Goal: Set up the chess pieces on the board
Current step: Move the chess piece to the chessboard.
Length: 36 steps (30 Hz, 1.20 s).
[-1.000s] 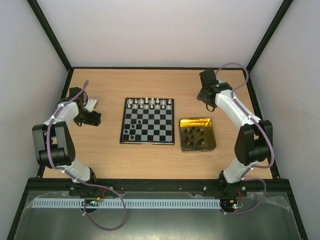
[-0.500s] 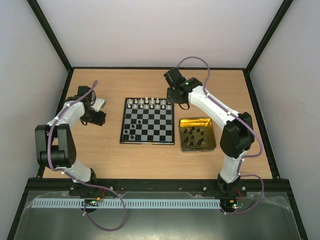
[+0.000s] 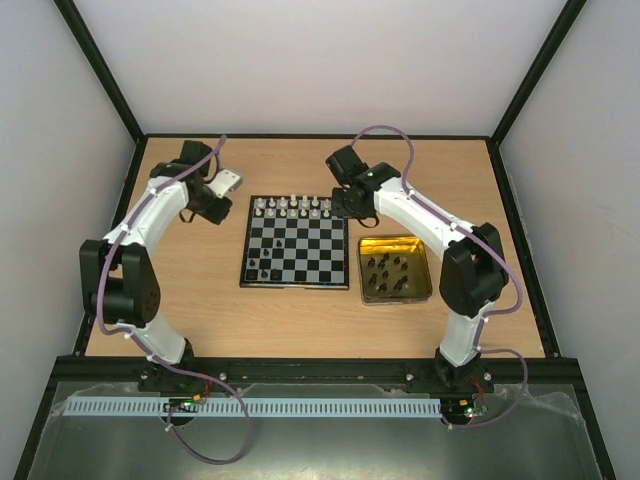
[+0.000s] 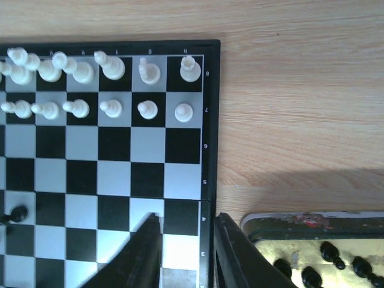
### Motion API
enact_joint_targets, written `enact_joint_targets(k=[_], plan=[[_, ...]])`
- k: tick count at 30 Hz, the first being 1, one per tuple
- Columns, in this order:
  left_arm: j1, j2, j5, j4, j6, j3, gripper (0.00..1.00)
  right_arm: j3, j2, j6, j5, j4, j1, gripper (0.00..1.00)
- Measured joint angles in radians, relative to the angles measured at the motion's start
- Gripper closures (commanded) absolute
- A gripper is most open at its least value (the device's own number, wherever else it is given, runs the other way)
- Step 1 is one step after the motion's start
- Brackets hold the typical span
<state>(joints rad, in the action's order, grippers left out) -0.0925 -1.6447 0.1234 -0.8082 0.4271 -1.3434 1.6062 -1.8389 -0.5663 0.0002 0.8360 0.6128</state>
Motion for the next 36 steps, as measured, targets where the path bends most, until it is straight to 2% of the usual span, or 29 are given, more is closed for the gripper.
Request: enact_joint_targets(k=[9, 14, 22, 36], plan=[[-0.177, -0.062, 0.027, -0.098, 0.038, -0.037, 0.78, -0.129, 0.057, 0.001, 0.003, -0.016, 0.000, 0.62], [-0.251, -0.072, 0.035, -0.126, 0.037, -0.038, 0.73, -0.189, 0.131, -0.003, 0.036, -0.026, -0.010, 0.47], [-0.311, -0.087, 0.032, -0.117, 0.029, -0.020, 0.70, -0.270, 0.262, -0.007, 0.061, -0.037, -0.081, 0.47], [-0.326, -0.133, 0.014, -0.045, -0.002, 0.040, 0.73, -0.308, 0.322, -0.001, 0.078, -0.034, -0.136, 0.49]])
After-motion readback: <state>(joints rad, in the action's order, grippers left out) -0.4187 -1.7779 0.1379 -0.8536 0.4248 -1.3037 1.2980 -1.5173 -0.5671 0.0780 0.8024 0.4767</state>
